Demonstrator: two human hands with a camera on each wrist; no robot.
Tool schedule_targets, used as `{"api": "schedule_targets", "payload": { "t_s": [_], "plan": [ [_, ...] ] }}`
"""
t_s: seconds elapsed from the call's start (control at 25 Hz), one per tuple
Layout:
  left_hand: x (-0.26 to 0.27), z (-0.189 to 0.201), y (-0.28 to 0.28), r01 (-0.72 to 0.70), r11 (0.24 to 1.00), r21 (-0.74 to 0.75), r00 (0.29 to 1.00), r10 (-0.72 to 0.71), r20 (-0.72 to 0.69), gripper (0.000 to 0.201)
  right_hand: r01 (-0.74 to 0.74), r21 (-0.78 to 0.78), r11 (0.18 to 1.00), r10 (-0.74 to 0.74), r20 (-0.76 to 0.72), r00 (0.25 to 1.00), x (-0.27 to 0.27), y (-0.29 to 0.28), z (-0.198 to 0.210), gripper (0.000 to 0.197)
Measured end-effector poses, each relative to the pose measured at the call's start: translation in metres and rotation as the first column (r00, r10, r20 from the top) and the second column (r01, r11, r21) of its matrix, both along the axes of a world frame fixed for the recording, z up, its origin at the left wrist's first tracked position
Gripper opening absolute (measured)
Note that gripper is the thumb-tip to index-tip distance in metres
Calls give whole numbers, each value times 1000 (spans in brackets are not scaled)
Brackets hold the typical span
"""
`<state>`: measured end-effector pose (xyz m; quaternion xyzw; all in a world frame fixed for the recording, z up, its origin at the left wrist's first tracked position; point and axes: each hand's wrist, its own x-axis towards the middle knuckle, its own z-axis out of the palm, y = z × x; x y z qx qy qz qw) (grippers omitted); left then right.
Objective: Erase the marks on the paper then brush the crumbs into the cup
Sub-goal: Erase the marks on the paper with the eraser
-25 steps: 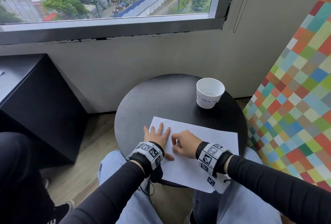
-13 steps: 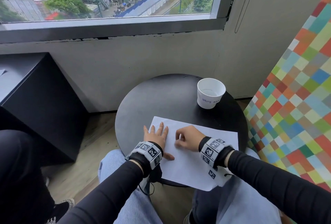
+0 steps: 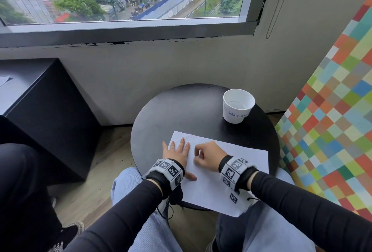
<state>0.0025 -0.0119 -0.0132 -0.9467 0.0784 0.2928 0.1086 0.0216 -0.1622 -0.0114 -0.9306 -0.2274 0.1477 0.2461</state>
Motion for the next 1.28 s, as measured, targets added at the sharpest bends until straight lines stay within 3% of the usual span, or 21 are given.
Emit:
{"api": "schedule_targets", "payload": {
  "t_s": [0.08, 0.24, 0.4, 0.56, 0.68, 0.84, 0.96, 1.12, 1.28],
  "plan": [
    [0, 0, 0, 5, 1000, 1, 1000, -5, 1, 127, -91, -8, 996, 91, -38, 995, -8, 5, -1, 5],
    [0, 0, 0, 3, 1000, -4, 1000, -3, 6, 127, 68, 17, 998, -69, 4, 998, 11, -1, 1, 6],
    [0, 0, 1, 9, 1000, 7, 1000, -9, -1, 129, -105, -18, 994, 105, -34, 994, -4, 5, -1, 5],
    [-1, 0, 0, -1, 1000, -5, 1000, 1, 1, 130, 17, 29, 999, -18, 12, 1000, 8, 3, 0, 5],
    [-1, 0, 1, -3, 1000, -6, 1000, 3, 4, 132, -94, -4, 996, 94, -14, 995, 0, 9, 1, 8],
    [-1, -1, 1, 1, 1000, -10, 1000, -1, 9, 131, 10, 28, 1000, -10, 16, 1000, 8, 6, 2, 8],
    [-1, 1, 2, -3, 1000, -9, 1000, 3, 9, 132, -124, -23, 992, 123, -11, 992, 4, 10, 2, 9],
    [-1, -1, 1, -9, 1000, -19, 1000, 9, 10, 132, -76, 4, 997, 75, 53, 996, 6, 12, 4, 9],
    [-1, -1, 2, -3, 1000, -13, 1000, 3, 9, 131, -102, -45, 994, 103, 8, 995, 7, 10, 3, 11]
  ]
}}
